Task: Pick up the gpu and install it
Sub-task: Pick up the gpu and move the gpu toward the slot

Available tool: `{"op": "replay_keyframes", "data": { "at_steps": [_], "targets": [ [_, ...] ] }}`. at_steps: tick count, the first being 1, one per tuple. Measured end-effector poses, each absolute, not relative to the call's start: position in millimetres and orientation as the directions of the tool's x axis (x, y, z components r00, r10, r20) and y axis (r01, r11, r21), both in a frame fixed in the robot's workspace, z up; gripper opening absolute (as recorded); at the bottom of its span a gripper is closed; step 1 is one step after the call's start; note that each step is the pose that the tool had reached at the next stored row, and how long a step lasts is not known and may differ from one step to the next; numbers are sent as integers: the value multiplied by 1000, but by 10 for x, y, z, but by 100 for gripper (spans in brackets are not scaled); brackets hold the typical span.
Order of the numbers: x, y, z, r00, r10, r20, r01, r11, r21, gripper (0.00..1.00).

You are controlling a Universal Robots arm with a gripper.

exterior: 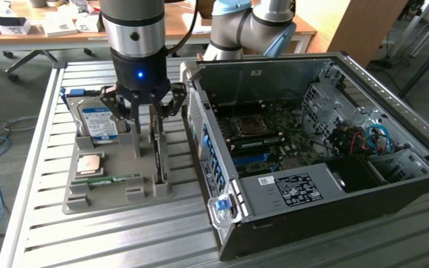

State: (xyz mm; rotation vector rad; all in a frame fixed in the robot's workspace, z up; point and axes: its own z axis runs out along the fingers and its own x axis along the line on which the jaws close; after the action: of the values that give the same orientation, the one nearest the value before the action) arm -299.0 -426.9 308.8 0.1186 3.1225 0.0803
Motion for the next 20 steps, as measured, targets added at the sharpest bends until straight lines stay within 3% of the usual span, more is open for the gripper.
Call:
{"op": "replay_keyframes", "data": {
  "at_steps": [20],
  "targets": [
    [-2990, -4269, 3016, -997, 76, -14, 75, 996, 52, 47]
  ]
}}
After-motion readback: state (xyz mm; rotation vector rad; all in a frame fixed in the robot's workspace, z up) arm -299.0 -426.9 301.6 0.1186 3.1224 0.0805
